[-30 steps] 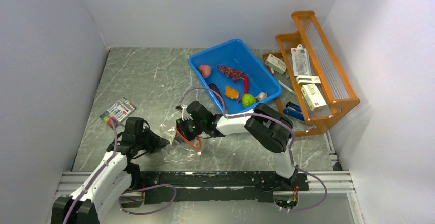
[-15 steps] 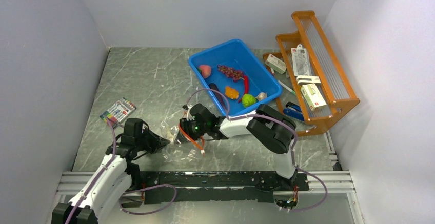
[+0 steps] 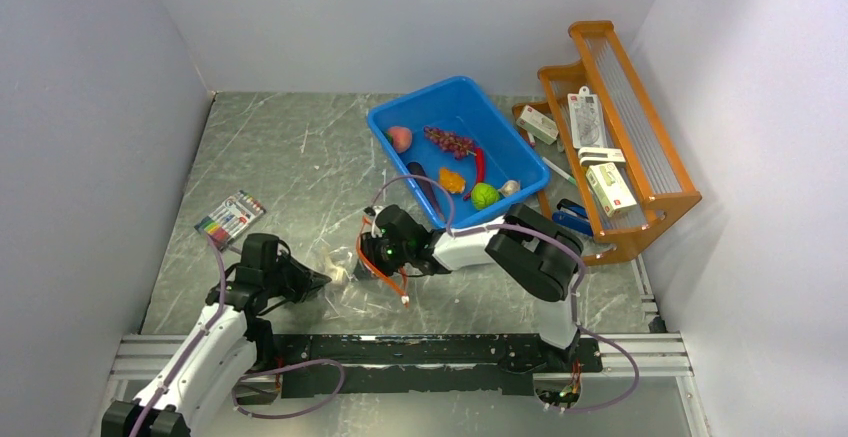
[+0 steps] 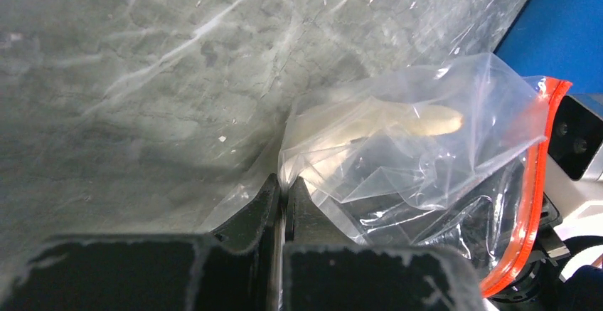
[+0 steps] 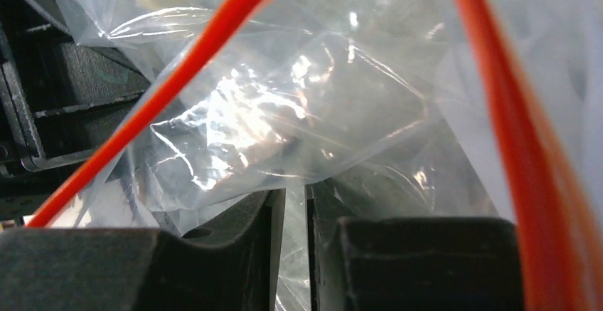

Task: Open the zip-top bag and remove the fake food
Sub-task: Pick up the fake vegetable from the zipper food storage bag.

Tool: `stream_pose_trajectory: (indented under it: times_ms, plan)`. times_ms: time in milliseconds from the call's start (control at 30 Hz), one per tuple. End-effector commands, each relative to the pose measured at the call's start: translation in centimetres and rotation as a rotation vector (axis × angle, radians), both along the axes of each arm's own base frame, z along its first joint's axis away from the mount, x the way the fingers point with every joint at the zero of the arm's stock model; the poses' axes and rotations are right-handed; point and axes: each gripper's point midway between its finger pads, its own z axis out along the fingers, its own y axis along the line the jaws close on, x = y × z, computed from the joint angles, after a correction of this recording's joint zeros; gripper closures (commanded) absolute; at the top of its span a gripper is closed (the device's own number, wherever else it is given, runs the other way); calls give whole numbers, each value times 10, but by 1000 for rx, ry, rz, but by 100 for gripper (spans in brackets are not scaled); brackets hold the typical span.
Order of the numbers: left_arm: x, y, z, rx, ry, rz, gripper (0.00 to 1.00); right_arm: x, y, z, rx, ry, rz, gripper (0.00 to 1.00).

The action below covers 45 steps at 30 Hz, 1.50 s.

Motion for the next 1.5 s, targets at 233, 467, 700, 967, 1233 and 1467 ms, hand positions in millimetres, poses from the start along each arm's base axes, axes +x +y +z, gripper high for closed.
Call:
stream_pose_trajectory:
  times_ms: [233,467,700,967,1233,1467]
  plan:
    - [-11,-7,-9,-57,10,-7,93,0,14,-5,26,-1,2,84]
    - [-23,-20,-12,-141,20,-71,93,-14,25,-15,111,107,-3,75]
    - [-26,-21,-16,-158,28,-62,93,-16,24,-15,133,128,-6,86]
    - [-19,2,-8,19,42,-31,89,11,-6,6,74,11,-94,98]
    - [-17,5,-6,46,37,-32,76,21,-29,19,84,19,-75,100]
    - [-9,-10,6,-22,-45,-110,65,21,-29,24,64,4,-48,98]
